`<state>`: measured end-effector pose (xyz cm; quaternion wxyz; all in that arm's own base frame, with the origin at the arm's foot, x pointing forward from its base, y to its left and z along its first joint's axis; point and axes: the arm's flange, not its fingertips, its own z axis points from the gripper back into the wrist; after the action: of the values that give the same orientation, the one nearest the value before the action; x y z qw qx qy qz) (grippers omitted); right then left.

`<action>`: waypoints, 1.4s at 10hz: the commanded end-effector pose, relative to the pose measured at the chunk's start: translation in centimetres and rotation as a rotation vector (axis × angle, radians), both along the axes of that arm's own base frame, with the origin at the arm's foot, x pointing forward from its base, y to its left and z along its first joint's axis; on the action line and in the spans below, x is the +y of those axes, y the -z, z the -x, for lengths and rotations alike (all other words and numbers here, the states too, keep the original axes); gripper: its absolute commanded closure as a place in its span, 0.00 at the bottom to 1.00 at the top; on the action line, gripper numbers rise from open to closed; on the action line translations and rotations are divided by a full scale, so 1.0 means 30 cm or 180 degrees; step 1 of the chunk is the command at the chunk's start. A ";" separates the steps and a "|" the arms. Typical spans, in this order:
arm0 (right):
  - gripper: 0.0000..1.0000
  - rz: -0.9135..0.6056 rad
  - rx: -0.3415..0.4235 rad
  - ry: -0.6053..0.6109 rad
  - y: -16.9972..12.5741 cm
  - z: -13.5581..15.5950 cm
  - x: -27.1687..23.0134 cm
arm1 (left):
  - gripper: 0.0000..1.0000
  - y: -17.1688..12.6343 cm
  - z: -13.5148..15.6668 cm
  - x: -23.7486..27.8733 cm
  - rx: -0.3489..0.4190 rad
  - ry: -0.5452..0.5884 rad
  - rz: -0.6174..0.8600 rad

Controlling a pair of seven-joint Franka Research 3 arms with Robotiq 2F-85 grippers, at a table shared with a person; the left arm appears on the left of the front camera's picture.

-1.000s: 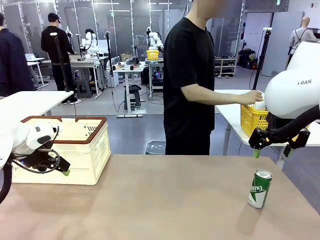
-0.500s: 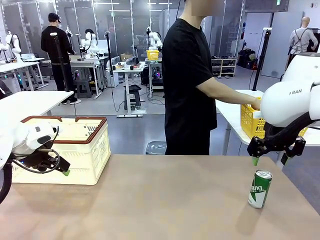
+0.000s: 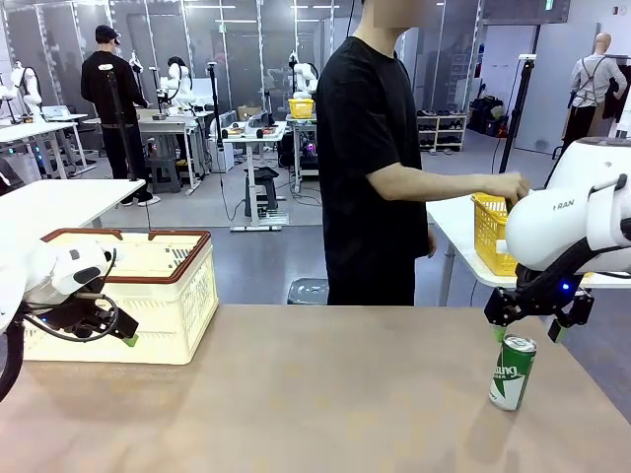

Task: Place the drinks into the Shopping basket.
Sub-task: Pick up one drink and place it into the Shopping basket.

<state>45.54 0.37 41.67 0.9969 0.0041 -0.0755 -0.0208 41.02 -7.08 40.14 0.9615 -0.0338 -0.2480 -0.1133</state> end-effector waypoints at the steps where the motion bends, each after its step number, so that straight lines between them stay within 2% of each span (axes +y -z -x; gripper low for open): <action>1: 0.00 -0.0097 -0.0031 -0.0032 0.041 -0.022 -0.023 | 0.00 0.004 -0.003 0.007 0.0008 -0.0010 0.0010; 5: 0.00 -0.0150 0.0053 0.0001 0.091 -0.054 -0.018 | 0.00 0.004 -0.003 0.007 0.0008 -0.0010 0.0010; 12: 0.00 -0.0115 0.0129 0.0022 0.109 -0.045 -0.005 | 0.00 0.004 -0.003 0.007 0.0008 -0.0010 0.0010; 13: 0.16 -0.0119 0.0111 -0.0001 0.108 -0.043 -0.004 | 0.00 0.004 -0.003 0.007 0.0008 -0.0010 0.0010; 14: 0.19 -0.0136 0.0137 0.0000 0.108 -0.041 -0.002 | 0.00 0.004 -0.003 0.007 0.0008 -0.0010 0.0010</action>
<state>46.61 0.30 38.47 0.9980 0.0167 -0.0559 -0.0251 41.02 -7.08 40.14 0.9615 -0.0338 -0.2479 -0.1133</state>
